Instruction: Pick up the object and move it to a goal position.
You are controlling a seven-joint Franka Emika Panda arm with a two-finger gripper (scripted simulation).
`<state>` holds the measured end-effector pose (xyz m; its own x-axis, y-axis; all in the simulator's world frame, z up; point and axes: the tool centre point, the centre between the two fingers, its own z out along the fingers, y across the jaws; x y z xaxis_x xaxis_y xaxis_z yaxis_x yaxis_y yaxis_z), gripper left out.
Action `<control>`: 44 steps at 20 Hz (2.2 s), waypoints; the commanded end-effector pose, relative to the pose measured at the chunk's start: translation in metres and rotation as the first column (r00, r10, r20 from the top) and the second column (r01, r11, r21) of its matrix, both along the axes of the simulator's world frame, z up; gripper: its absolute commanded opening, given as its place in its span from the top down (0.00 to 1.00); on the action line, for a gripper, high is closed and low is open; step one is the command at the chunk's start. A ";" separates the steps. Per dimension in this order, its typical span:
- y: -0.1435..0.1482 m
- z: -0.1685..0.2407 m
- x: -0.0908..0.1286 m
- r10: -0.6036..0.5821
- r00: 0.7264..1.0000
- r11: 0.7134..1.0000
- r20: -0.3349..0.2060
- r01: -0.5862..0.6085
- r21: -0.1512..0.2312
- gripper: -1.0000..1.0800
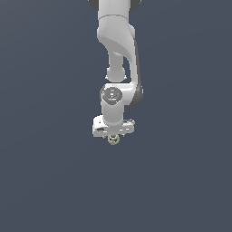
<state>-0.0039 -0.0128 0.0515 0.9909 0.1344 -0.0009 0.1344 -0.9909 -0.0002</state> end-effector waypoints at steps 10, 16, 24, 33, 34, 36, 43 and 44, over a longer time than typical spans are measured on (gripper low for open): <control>0.000 -0.013 0.001 0.001 1.000 1.000 0.001 -0.001 0.000 1.00; 0.000 -0.012 0.001 0.000 1.000 1.000 0.002 0.000 0.000 1.00; 0.014 0.006 -0.001 0.000 1.000 1.000 0.002 0.000 0.000 1.00; 0.065 0.071 -0.007 0.001 1.000 1.000 0.002 -0.001 -0.001 1.00; 0.072 0.081 -0.008 0.001 1.000 1.000 0.002 -0.001 -0.001 1.00; 0.088 0.101 -0.010 0.001 1.000 1.000 0.002 -0.001 -0.002 1.00; 0.141 0.169 -0.015 0.001 1.000 1.000 0.002 -0.001 -0.002 1.00; 0.148 0.177 -0.015 0.001 1.000 1.000 0.002 -0.001 -0.002 1.00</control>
<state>-0.0177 0.1249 0.2154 0.9907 0.1361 0.0017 0.1361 -0.9907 0.0012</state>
